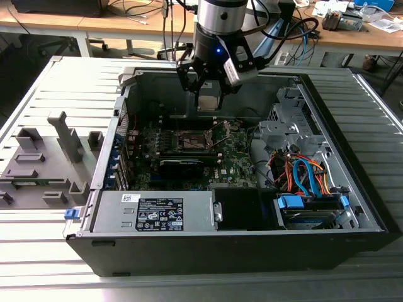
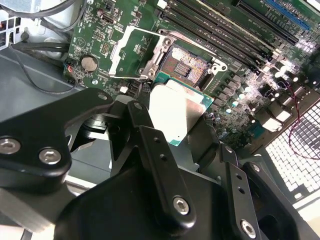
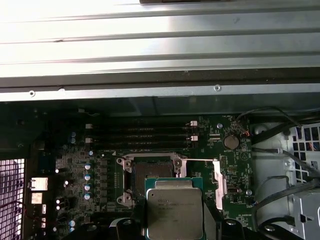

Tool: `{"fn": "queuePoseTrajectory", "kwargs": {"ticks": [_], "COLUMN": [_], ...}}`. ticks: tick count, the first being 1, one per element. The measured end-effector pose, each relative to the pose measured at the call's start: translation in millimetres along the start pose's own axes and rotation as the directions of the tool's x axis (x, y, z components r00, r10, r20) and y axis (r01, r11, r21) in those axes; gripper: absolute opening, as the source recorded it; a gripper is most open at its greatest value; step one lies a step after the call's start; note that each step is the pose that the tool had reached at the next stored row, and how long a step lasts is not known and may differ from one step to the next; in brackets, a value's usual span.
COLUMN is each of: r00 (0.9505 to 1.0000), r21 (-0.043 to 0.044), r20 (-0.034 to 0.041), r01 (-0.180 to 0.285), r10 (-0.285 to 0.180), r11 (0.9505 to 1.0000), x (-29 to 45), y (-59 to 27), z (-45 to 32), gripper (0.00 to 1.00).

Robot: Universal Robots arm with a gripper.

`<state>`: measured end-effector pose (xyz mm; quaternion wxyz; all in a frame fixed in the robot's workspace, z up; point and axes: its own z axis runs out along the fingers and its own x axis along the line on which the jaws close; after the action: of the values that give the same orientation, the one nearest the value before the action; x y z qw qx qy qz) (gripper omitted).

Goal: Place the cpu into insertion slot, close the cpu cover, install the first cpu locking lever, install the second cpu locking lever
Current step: 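Place the cpu into insertion slot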

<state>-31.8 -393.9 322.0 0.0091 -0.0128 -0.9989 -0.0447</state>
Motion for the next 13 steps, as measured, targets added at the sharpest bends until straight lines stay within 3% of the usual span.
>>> {"fn": "queuePoseTrajectory", "kwargs": {"ticks": [13], "r00": [1.0], "r21": [0.0], "r20": [0.0], "r01": [0.0], "r10": [0.0], "r11": [1.0], "x": [0.1], "y": [-0.4], "z": [1.9], "gripper": [0.54]}}
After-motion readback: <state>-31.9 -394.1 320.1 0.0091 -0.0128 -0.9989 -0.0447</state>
